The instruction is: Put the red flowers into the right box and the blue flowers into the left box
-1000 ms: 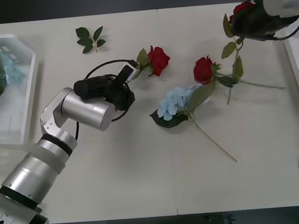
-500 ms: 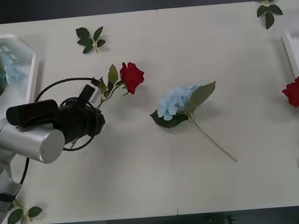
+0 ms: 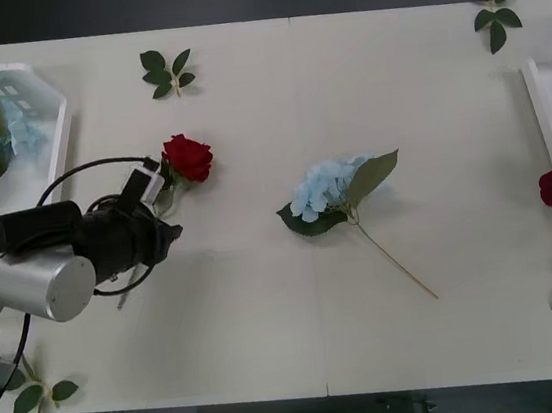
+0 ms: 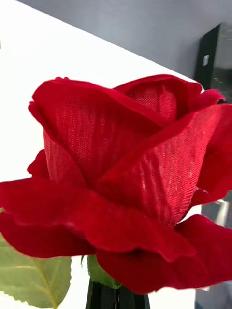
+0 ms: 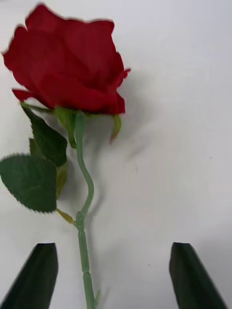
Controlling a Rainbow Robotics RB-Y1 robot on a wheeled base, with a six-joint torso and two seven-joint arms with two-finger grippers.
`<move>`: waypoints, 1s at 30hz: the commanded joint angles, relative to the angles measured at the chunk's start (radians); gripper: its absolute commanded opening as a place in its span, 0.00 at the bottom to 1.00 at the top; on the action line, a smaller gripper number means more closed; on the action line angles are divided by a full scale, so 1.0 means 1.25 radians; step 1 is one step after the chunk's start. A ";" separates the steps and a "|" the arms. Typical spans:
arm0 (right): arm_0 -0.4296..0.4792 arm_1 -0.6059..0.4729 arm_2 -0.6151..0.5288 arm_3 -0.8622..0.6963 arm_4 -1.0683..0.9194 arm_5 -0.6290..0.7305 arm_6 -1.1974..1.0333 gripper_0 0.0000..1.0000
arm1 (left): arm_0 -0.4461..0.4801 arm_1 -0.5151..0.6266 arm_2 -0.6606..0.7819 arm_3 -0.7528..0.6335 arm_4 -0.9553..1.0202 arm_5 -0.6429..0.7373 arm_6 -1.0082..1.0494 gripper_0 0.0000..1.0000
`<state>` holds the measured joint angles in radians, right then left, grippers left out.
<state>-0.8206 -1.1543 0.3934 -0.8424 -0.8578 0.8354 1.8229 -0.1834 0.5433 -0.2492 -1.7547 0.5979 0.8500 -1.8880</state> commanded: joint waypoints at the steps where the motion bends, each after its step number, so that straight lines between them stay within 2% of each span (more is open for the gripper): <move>1: -0.006 -0.024 -0.014 0.001 0.019 -0.017 0.012 0.00 | -0.088 0.001 0.003 0.027 0.009 0.020 0.005 1.00; 8: -0.006 -0.020 -0.014 0.008 0.006 -0.017 0.006 0.00 | -0.174 -0.049 0.004 0.168 -0.010 -0.007 0.006 1.00; 9: -0.006 -0.020 -0.014 0.009 0.005 -0.018 0.004 0.03 | -0.180 -0.055 0.004 0.186 -0.013 -0.014 0.006 1.00; 10: -0.006 -0.020 -0.014 0.009 0.005 -0.017 0.004 0.12 | -0.183 -0.059 0.004 0.197 -0.016 -0.017 0.006 1.00; 12: -0.006 -0.019 -0.014 0.009 0.003 -0.017 0.002 0.73 | -0.196 -0.073 0.003 0.244 -0.023 -0.038 0.006 1.00; 13: -0.006 -0.019 -0.014 0.009 0.000 -0.017 0.001 0.89 | -0.201 -0.079 0.003 0.266 -0.027 -0.048 0.006 1.00; 14: -0.006 -0.019 -0.014 0.009 -0.001 -0.018 0.000 0.99 | -0.204 -0.082 0.003 0.280 -0.029 -0.053 0.005 1.00; 16: -0.005 -0.018 -0.014 0.009 -0.002 -0.017 -0.002 1.00 | -0.212 -0.092 0.003 0.304 -0.034 -0.058 0.005 1.00; 20: -0.005 -0.019 -0.014 0.012 -0.010 -0.017 -0.003 1.00 | -0.221 -0.107 0.003 0.339 -0.044 -0.063 0.006 0.92; 21: -0.006 -0.019 -0.014 0.011 -0.011 -0.018 -0.004 1.00 | -0.223 -0.109 0.003 0.347 -0.046 -0.063 0.006 0.75; 22: -0.005 -0.018 -0.014 0.011 -0.011 -0.017 -0.004 1.00 | -0.224 -0.112 0.002 0.352 -0.048 -0.063 0.005 0.53; 23: -0.006 -0.018 -0.014 0.011 -0.013 -0.017 -0.004 1.00 | -0.224 -0.112 0.001 0.356 -0.050 -0.063 0.005 0.23; 24: -0.005 -0.018 -0.014 0.011 -0.013 -0.017 -0.004 1.00 | -0.224 -0.112 -0.001 0.358 -0.051 -0.063 0.006 0.03; 25: -0.005 -0.018 -0.014 0.011 -0.016 -0.017 -0.005 1.00 | -0.224 -0.113 -0.003 0.358 -0.052 -0.064 0.006 0.00; 30: -0.006 -0.018 -0.014 0.011 -0.059 -0.006 -0.005 1.00 | -0.224 -0.113 -0.007 0.357 -0.044 -0.064 0.007 0.00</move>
<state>-0.8101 -1.1542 0.3934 -0.8296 -0.8993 0.8226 1.8227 -0.4425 0.3950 -0.2492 -1.3212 0.5403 0.7749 -1.8880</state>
